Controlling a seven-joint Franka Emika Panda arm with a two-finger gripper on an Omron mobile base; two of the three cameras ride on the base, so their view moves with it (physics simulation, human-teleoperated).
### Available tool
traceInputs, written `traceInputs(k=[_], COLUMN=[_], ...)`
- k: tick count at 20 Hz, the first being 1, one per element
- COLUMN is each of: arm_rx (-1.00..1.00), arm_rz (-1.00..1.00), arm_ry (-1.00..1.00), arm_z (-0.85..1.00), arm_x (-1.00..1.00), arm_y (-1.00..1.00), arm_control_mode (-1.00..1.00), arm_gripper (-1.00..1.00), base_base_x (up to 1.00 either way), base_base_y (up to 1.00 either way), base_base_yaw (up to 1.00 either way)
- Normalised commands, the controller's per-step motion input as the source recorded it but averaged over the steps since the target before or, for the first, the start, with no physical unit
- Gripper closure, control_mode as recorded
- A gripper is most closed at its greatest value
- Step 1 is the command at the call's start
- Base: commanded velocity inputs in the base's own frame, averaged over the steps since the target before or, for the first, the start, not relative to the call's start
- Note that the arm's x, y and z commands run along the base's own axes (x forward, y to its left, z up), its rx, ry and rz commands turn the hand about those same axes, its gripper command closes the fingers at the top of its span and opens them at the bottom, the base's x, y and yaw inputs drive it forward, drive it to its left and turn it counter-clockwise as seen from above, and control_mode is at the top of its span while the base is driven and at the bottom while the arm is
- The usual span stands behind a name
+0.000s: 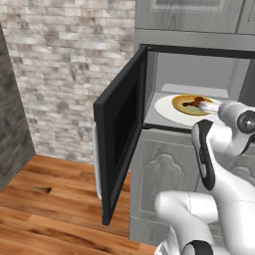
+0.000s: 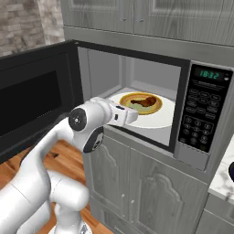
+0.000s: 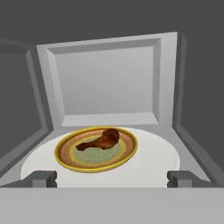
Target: Pick the chicken drumstick from the counter and place it in the microwave. Then turn on the microwave.
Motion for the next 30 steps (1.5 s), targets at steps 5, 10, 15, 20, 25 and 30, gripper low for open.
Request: traceInputs(k=[5,10,15,20,25,30], arm_rx=[0.0,0.0,0.0,0.0,-0.01,-0.02], arm_rz=[0.0,0.0,0.0,0.0,0.0,0.0], arm_ry=[0.0,0.0,0.0,-0.03,-0.07,-0.09], arm_z=[0.34,0.28,0.23,0.12,0.06,0.02], arm_x=[-0.6,-0.64,-0.7,-0.76,-0.75,-0.76], arm_y=[0.2,0.27,0.26,0.24,0.28,0.42], arm_control_mode=[-1.0,-1.0,-1.0,-1.0,-1.0,-1.0], arm_gripper=[-1.0,-1.0,-1.0,-1.0,-1.0,-1.0], base_base_x=[0.0,0.0,0.0,0.0,0.0,0.0], base_base_y=[0.0,0.0,0.0,0.0,0.0,0.0], base_base_yaw=[0.0,0.0,0.0,0.0,0.0,0.0])
